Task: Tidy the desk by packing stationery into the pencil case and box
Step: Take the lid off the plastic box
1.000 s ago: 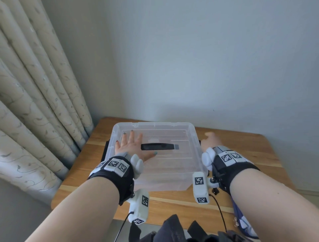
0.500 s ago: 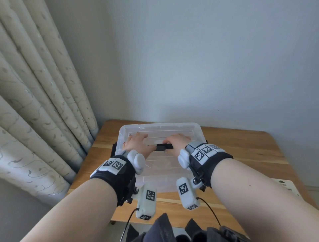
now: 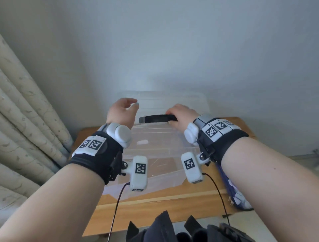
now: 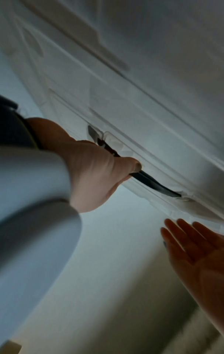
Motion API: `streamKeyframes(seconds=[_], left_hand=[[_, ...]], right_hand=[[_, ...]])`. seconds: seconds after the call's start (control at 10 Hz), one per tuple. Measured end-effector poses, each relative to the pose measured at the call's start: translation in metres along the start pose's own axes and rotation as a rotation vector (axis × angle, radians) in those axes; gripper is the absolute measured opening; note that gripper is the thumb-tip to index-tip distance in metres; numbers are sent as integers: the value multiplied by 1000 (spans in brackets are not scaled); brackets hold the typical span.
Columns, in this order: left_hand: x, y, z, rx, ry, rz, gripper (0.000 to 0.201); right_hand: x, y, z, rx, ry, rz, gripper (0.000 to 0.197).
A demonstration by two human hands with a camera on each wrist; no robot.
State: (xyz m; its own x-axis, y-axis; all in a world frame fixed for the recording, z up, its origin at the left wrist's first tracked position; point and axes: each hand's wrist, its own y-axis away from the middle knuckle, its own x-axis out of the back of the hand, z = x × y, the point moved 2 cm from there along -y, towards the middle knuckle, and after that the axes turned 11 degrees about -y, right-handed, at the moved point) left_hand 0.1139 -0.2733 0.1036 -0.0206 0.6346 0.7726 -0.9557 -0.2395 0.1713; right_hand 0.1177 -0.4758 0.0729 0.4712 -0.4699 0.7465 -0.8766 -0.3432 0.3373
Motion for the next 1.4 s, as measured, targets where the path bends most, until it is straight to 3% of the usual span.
streamKeyframes(seconds=[0.3, 0.5, 0.7, 0.8, 1.0, 1.1, 1.2, 1.3, 1.4], left_hand=[[-50, 33, 14, -158, -146, -288, 35], [-72, 54, 30, -156, -194, -367, 44], [-93, 71, 55, -170, -302, -318, 55], [-108, 78, 69, -257, -421, -246, 58], [-128, 94, 88, -337, -388, -180, 54], [-126, 97, 95, -353, -354, -127, 51], [-126, 104, 103, -352, -311, -109, 50], [-129, 113, 111, -361, -275, -86, 49], [-129, 117, 114, -377, -267, -78, 49]], right_hand=[[12, 101, 81, -403, 20, 152, 26], [13, 146, 128, -534, -28, 206, 17], [12, 177, 188, -658, 55, 195, 24], [15, 181, 221, -730, 114, 85, 24], [18, 188, 269, -781, 99, 75, 8], [23, 186, 278, -730, 163, 106, 20], [28, 189, 293, -662, 155, 250, 17], [31, 191, 305, -663, 166, 285, 32], [37, 195, 293, -660, 195, 233, 30]])
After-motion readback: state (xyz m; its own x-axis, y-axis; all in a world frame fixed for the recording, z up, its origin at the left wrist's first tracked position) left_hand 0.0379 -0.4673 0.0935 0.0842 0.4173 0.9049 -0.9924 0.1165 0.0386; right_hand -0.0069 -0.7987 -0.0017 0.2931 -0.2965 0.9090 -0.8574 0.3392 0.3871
